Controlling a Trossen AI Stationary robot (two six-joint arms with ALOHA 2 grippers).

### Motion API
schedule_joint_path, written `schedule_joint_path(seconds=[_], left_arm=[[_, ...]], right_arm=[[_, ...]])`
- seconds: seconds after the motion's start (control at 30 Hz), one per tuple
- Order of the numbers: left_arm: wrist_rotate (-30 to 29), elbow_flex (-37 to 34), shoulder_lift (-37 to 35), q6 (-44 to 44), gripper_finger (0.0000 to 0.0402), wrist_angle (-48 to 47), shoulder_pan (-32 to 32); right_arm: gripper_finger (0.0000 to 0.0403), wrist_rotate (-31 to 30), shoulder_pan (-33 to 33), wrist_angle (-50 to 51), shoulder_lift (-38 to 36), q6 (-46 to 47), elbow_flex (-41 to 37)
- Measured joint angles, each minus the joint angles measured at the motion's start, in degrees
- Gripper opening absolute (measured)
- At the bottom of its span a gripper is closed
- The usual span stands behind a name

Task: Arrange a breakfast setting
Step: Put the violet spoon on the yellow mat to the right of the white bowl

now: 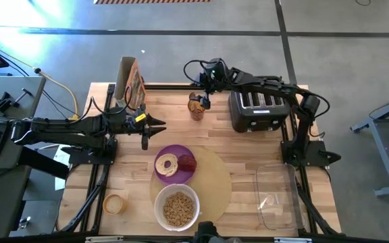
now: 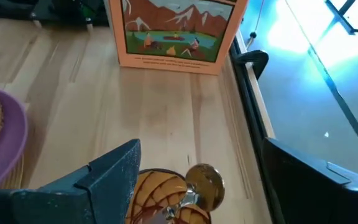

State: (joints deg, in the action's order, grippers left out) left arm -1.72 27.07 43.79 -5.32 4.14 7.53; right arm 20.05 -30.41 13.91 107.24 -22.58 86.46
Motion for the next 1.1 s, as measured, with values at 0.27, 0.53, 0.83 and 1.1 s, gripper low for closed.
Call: schedule_joint_path(seconds=[0.27, 0.53, 0.83, 1.1], left_arm=[[0.0, 0.0, 0.0, 0.0, 0.0095, -0.05, 0.0], [0.0, 0.0, 0.0, -0.42, 0.0095, -0.12, -0.01], [0.0, 0.0, 0.0, -0.44, 0.0095, -0.1, -0.02], [0.0, 0.0, -0.02, -0.46, 0.0095, -0.1, -0.02]], right_arm=[[0.0316, 0.01, 0.0, -0.8, 3.5, -0.43, 0.0], [0.0314, -0.13, -0.14, -0.78, 4.09, -0.86, -0.02], [0.0261, -0.18, -0.35, 0.75, 4.1, -0.47, -0.02], [0.0214, -1.53, -0.21, 0.89, 4.31, 0.16, -0.02]])
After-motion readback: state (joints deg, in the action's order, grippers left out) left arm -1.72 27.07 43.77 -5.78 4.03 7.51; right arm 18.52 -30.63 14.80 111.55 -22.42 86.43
